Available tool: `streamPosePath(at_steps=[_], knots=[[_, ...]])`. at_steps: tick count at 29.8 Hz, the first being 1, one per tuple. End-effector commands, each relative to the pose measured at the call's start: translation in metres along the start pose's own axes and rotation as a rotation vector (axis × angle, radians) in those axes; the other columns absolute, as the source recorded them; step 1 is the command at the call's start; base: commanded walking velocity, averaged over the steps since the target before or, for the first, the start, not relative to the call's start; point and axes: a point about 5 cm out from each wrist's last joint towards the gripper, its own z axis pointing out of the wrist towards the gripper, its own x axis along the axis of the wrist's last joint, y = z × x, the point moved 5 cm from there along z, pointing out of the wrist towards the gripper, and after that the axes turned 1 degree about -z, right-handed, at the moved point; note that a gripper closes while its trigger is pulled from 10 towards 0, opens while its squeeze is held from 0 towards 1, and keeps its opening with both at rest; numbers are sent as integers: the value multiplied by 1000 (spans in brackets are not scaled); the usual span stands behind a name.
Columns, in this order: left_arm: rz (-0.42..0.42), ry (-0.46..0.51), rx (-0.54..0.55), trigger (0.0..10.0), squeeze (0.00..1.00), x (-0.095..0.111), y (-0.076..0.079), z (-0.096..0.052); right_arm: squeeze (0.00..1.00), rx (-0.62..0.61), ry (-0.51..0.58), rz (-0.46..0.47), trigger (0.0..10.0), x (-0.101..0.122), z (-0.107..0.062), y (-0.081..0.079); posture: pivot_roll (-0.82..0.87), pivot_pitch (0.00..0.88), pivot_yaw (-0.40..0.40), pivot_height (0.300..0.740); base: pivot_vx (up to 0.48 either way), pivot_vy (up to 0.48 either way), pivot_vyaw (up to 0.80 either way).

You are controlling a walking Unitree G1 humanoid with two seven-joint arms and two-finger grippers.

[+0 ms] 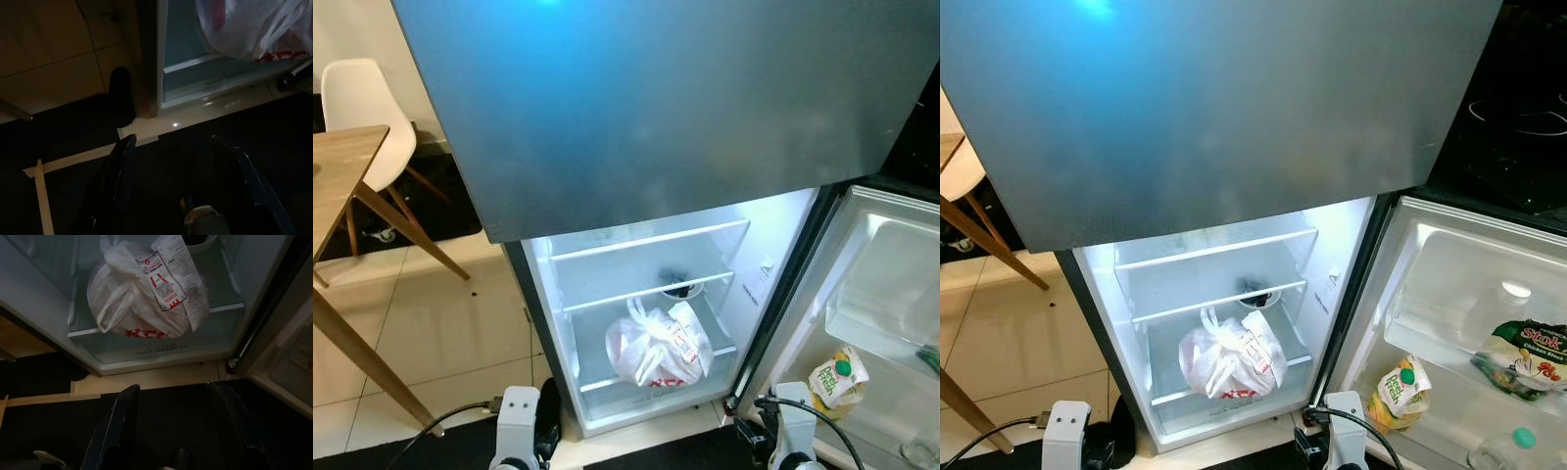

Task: Restocking fridge

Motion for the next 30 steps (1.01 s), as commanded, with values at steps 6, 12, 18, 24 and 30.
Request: streamPosePath(at_steps=[6, 12, 18, 24, 30], knots=[[29, -16, 2, 10000, 0, -4, -6, -3, 0, -1, -7, 9, 10000, -5, -1, -1, -23, 44, 25, 641, 0, 0, 0], [32, -20, -2, 10000, 0, -6, -5, -3, 0, -1, 0, 14, 10000, -3, -1, -1, -23, 47, 23, 641, 0, 0, 0], [44, -19, -13, 10000, 0, -6, -3, -3, 0, -1, 2, 12, 10000, -2, -1, 0, -22, 47, 23, 641, 0, 0, 0], [62, -16, -31, 10000, 0, -4, 0, -2, 0, 2, 1, 11, 10000, -2, -1, -1, -21, 51, 23, 637, 0, 0, 0], [211, 20, -160, 10000, 0, 12, 24, 6, 0, 13, 14, 11, 10000, 1, 0, -2, -24, 65, 16, 622, 0, 0, 0]])
